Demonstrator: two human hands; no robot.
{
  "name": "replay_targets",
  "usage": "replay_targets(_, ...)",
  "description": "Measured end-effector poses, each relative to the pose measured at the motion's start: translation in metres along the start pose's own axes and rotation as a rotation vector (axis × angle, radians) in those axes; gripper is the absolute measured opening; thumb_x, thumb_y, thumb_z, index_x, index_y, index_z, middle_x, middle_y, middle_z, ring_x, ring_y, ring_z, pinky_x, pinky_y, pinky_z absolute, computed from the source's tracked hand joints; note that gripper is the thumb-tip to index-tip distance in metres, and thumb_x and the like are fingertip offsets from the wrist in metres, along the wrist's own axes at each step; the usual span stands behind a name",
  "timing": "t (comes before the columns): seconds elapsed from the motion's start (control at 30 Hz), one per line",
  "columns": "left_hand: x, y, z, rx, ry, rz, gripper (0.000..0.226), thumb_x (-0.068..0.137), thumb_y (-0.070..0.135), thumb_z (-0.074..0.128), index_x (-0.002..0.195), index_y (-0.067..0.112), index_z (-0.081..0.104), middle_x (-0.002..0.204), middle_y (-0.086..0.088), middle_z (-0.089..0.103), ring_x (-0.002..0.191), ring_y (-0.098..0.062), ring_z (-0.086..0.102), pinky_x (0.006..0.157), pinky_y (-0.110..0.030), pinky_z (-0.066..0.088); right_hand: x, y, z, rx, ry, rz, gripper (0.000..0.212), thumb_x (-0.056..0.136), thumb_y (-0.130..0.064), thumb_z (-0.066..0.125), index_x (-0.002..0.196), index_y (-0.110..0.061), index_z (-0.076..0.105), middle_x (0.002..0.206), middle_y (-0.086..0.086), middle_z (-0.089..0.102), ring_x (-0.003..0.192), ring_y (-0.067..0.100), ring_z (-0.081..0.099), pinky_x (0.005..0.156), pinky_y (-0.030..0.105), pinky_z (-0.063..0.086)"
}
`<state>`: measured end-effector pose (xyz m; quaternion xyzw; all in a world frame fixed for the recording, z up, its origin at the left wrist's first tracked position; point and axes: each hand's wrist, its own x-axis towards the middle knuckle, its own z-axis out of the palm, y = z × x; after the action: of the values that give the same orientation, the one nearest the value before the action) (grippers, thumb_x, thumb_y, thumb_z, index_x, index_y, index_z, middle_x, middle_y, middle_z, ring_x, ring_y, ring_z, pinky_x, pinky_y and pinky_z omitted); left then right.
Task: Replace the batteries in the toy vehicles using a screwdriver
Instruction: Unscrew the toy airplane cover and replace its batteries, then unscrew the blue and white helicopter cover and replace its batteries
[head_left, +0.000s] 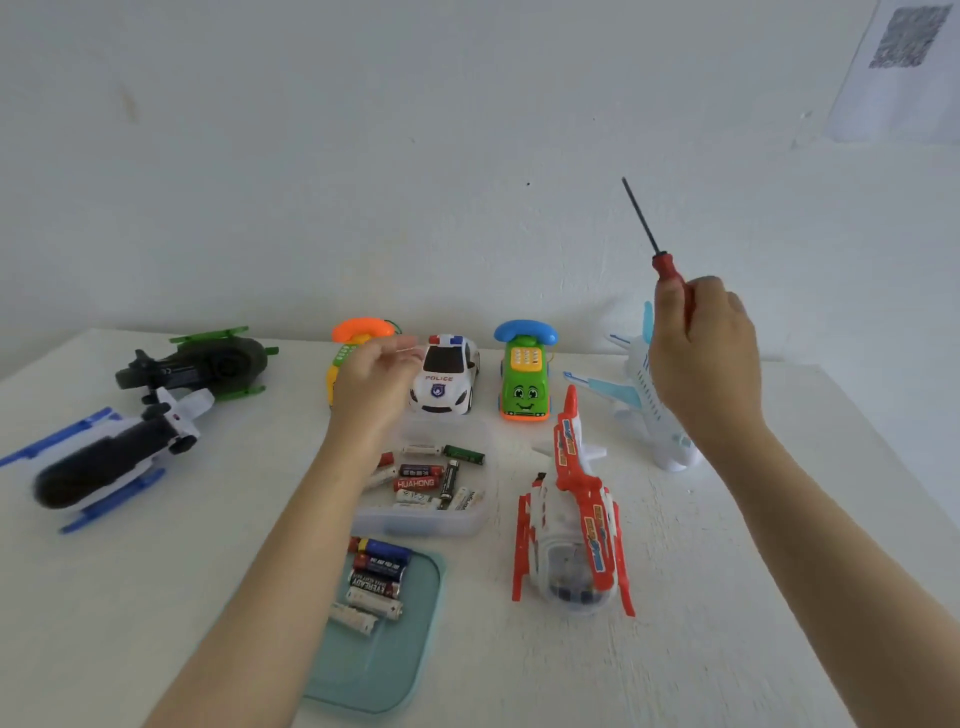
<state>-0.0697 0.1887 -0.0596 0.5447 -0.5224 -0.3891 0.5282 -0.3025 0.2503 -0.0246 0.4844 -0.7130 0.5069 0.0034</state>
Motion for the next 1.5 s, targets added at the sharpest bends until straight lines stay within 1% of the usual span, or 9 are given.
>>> replay_targets(0.1, -0.001, 0.001, -0.033, -0.135, 0.034, -0.013, 0.024, 0.090, 0.001, 0.054, 0.101, 0.021, 0.062, 0.088, 0.006, 0.067, 0.077, -0.004, 0.059, 0.067, -0.018, 0.047, -0.009, -0.045, -0.009, 0.066, 0.010, -0.112, 0.037, 0.102, -0.036, 0.029, 0.083, -0.008, 0.044, 0.073, 0.001, 0.047, 0.073, 0.022, 0.042, 0.053, 0.024, 0.027)
replay_targets(0.33, 0.008, -0.014, -0.139, -0.202, 0.206, 0.144, 0.028, 0.093, -0.003, 0.050, 0.114, 0.015, 0.056, 0.093, 0.007, 0.065, 0.080, 0.000, 0.059, 0.072, -0.014, 0.046, -0.052, -0.111, 0.016, 0.182, -0.127, -0.171, 0.022, 0.095, -0.025, 0.046, 0.083, -0.007, 0.052, 0.062, -0.006, 0.047, 0.057, 0.004, 0.044, 0.048, 0.015, 0.030)
replay_targets(0.47, 0.025, -0.043, -0.214, 0.077, 0.368, 0.168, 0.039, 0.089, 0.002, 0.060, 0.124, 0.018, 0.053, 0.115, 0.005, 0.061, 0.107, -0.008, 0.054, 0.078, -0.010, 0.043, -0.086, -0.140, 0.043, 0.284, -0.192, -0.177, 0.012, 0.086, -0.021, 0.064, 0.078, -0.022, 0.055, 0.065, -0.030, 0.061, 0.061, -0.011, 0.056, 0.055, 0.003, 0.037)
replay_targets(0.53, 0.036, -0.062, -0.255, 0.325, 0.399, 0.154, 0.051, 0.083, 0.005, 0.070, 0.129, 0.017, 0.052, 0.130, -0.001, 0.055, 0.123, -0.015, 0.048, 0.093, -0.014, 0.036, -0.102, -0.152, 0.061, 0.341, -0.227, -0.150, 0.012, 0.084, -0.021, 0.067, 0.077, -0.023, 0.058, 0.068, -0.024, 0.065, 0.060, -0.004, 0.060, 0.055, 0.006, 0.040)
replay_targets(0.67, 0.046, -0.084, -0.310, 0.410, 0.195, 0.066, 0.058, 0.079, -0.001, 0.073, 0.130, 0.019, 0.054, 0.128, 0.009, 0.048, 0.124, -0.009, 0.041, 0.096, -0.025, 0.031, -0.130, -0.167, 0.094, 0.401, -0.261, -0.087, 0.008, 0.084, -0.020, 0.068, 0.081, -0.015, 0.062, 0.071, -0.004, 0.070, 0.067, 0.009, 0.066, 0.064, 0.028, 0.052)
replay_targets(0.87, 0.062, -0.108, -0.349, 0.498, -0.105, -0.110, 0.072, 0.073, 0.010, 0.083, 0.131, 0.033, 0.048, 0.139, 0.004, 0.042, 0.133, -0.019, 0.036, 0.095, -0.034, 0.036, -0.163, -0.190, 0.131, 0.513, -0.346, 0.019, 0.014, 0.088, -0.008, 0.062, 0.092, -0.021, 0.058, 0.073, -0.002, 0.071, 0.073, 0.017, 0.069, 0.074, 0.048, 0.056)
replay_targets(1.07, 0.069, -0.116, -0.358, 0.371, -0.191, -0.155, 0.058, 0.074, 0.015, 0.083, 0.118, 0.035, 0.053, 0.128, -0.001, 0.054, 0.103, -0.021, 0.057, 0.082, -0.033, 0.044, -0.201, -0.209, 0.158, 0.669, -0.464, 0.208, 0.014, 0.095, 0.000, 0.046, 0.091, -0.013, 0.048, 0.083, 0.016, 0.063, 0.068, 0.015, 0.059, 0.077, 0.033, 0.049)
replay_targets(1.3, 0.069, -0.104, -0.360, -0.044, -0.126, -0.349, 0.009, 0.092, 0.015, 0.063, 0.100, 0.013, 0.064, 0.109, -0.016, 0.066, 0.088, -0.029, 0.064, 0.080, -0.044, 0.053, -0.223, -0.215, 0.178, 0.572, -0.729, 0.462, 0.021, 0.099, -0.030, 0.044, 0.098, -0.009, 0.048, 0.088, 0.006, 0.069, 0.086, 0.020, 0.063, 0.089, 0.038, 0.051)
replay_targets(1.5, 0.029, -0.090, -0.343, -0.427, -0.238, -0.466, 0.030, 0.077, 0.023, 0.063, 0.102, 0.008, 0.068, 0.100, -0.010, 0.072, 0.089, -0.031, 0.069, 0.079, -0.049, 0.058, -0.231, -0.229, 0.210, 0.524, -0.831, 0.499, 0.034, 0.090, -0.046, 0.056, 0.102, -0.016, 0.047, 0.108, 0.004, 0.065, 0.099, 0.018, 0.064, 0.094, 0.041, 0.052)
